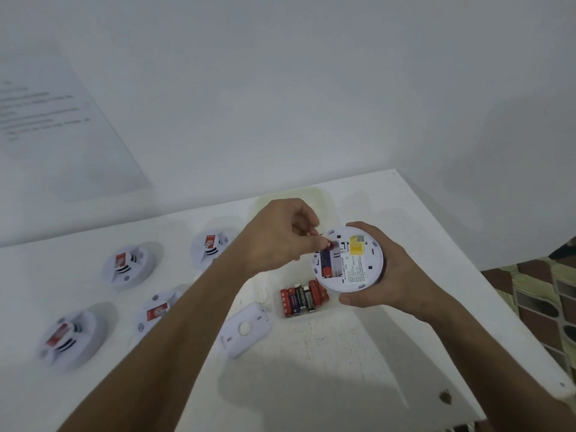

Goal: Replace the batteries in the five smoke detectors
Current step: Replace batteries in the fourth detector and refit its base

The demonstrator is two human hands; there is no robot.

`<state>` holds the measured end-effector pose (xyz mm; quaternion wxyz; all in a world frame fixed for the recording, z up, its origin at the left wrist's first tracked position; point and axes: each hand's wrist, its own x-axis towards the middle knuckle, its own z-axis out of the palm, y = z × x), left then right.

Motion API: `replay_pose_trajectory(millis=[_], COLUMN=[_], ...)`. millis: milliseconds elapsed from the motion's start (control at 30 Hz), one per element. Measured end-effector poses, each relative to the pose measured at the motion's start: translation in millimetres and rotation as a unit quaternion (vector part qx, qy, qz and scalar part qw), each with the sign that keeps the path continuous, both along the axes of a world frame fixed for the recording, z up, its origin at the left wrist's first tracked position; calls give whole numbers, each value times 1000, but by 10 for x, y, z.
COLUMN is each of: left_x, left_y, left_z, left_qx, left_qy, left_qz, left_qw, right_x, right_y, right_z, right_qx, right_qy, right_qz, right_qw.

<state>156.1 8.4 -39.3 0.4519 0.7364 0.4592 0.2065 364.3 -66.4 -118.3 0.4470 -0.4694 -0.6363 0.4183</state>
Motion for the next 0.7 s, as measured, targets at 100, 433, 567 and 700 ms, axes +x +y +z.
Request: replay_pose_trajectory(millis=[100, 433, 567, 700], left_x=[-118, -376, -499, -670], left_y=[-89, -444, -586, -591], left_z=[29, -260, -363, -385], left_qx=[1, 175, 161, 82], left_qy=[19, 51, 24, 8], left_qz=[0, 113, 57, -3], left_qw=[1000, 977, 985, 997], right_x=[-146, -504, -516, -511], right_y=[-12, -55, -43, -28], right_z=[13, 21, 40, 50], right_qx=[0, 2, -3, -8], right_qy=[9, 4, 15, 16], right_qz=[26, 66, 67, 74], right_qw=[1000, 998, 998, 997])
